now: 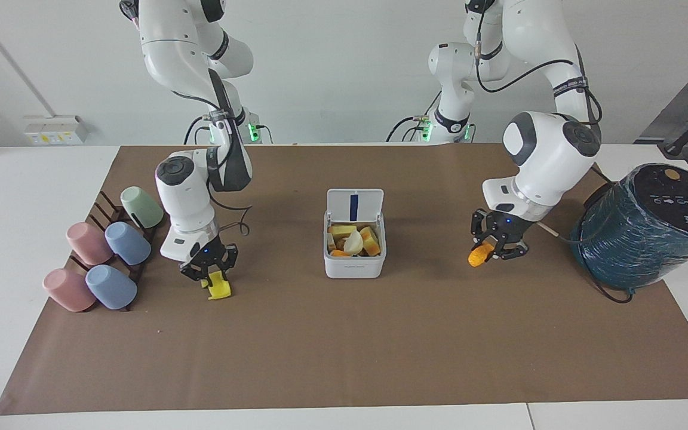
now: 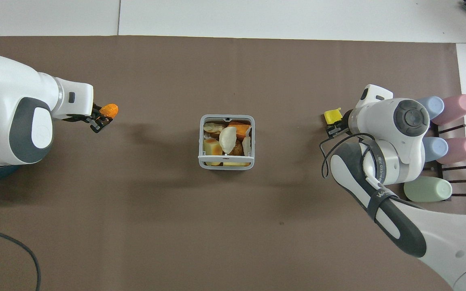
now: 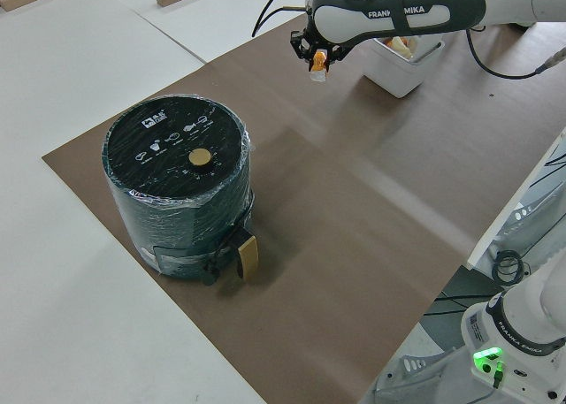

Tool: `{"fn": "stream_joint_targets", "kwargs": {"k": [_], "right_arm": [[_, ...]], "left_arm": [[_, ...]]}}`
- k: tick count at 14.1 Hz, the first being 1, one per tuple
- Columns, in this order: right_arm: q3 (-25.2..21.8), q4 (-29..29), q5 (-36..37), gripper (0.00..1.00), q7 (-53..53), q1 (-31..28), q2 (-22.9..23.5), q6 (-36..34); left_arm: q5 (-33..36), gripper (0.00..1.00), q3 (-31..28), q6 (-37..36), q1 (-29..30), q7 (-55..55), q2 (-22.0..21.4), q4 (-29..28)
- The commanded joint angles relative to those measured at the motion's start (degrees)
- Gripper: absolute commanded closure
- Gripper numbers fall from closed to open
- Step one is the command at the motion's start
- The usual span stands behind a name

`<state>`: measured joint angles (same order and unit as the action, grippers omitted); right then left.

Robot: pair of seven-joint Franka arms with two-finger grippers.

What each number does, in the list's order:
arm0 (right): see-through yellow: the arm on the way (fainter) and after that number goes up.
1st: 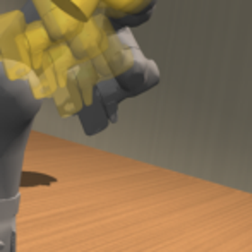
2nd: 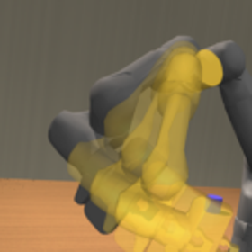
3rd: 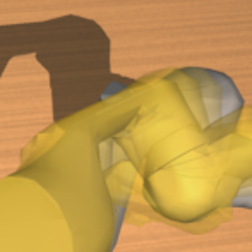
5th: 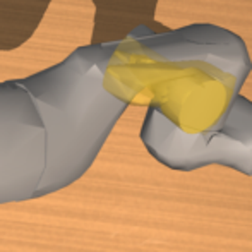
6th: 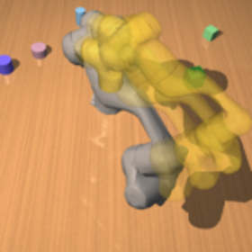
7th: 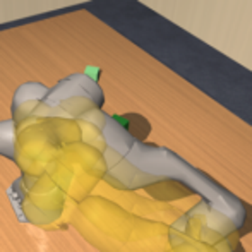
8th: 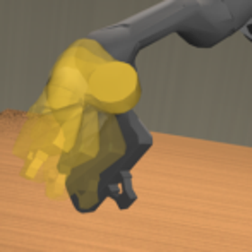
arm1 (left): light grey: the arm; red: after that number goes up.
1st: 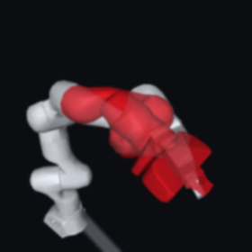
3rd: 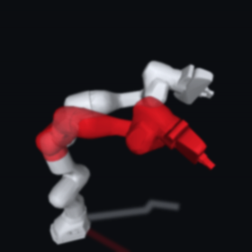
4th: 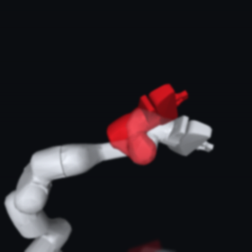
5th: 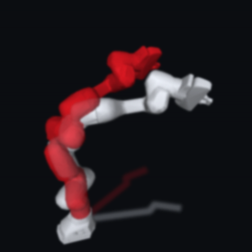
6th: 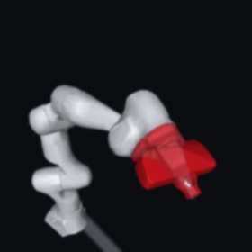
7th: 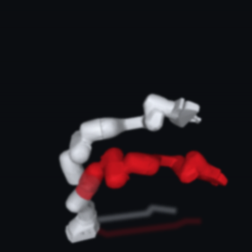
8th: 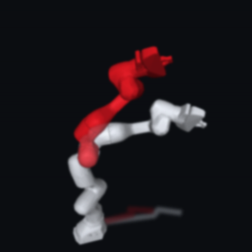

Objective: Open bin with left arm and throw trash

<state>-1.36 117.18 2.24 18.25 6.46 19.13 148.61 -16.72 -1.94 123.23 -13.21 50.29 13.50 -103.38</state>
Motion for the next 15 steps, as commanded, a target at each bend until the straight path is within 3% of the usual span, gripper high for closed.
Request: {"fn": "stream_joint_targets", "kwargs": {"k": [1, 4, 10, 11, 12, 13, 15], "right_arm": [[0.8, 0.6, 1.3, 1.00, -0.8, -1.3, 0.4, 1.7], [0.8, -1.3, 1.3, 1.00, -4.2, -0.5, -0.6, -2.7], [2.3, -16.8, 0.2, 1.00, -15.0, -0.3, -3.4, -26.0], [3.5, -19.1, 0.1, 1.00, -18.7, -0.3, -3.4, -28.8], [4.5, -20.4, -0.3, 1.00, -22.7, -0.3, -3.4, -30.3], [5.3, -20.7, -4.0, 1.00, -26.8, -0.4, -3.5, -30.7], [5.7, -20.6, -11.3, 1.00, -30.2, -0.2, -3.5, -30.5]], "left_arm": [[-6.8, 1.00, 0.2, -0.2, -3.6, -0.5, 1.1, 1.7], [-12.5, 1.00, 1.7, 3.0, -8.0, -3.4, 1.1, 1.7], [-15.5, 1.00, 3.3, 6.1, -14.7, -7.1, 1.1, 1.3], [-15.5, 0.96, 3.3, 6.1, -15.5, -7.9, 1.1, 1.3], [-15.5, 0.17, 3.3, 6.1, -16.2, -9.9, 1.1, 1.1], [-15.4, 0.00, 3.3, 6.1, -16.9, -11.8, 1.0, 0.9], [-15.3, 0.00, 3.3, 6.0, -16.9, -12.4, 0.9, 1.1]]}}
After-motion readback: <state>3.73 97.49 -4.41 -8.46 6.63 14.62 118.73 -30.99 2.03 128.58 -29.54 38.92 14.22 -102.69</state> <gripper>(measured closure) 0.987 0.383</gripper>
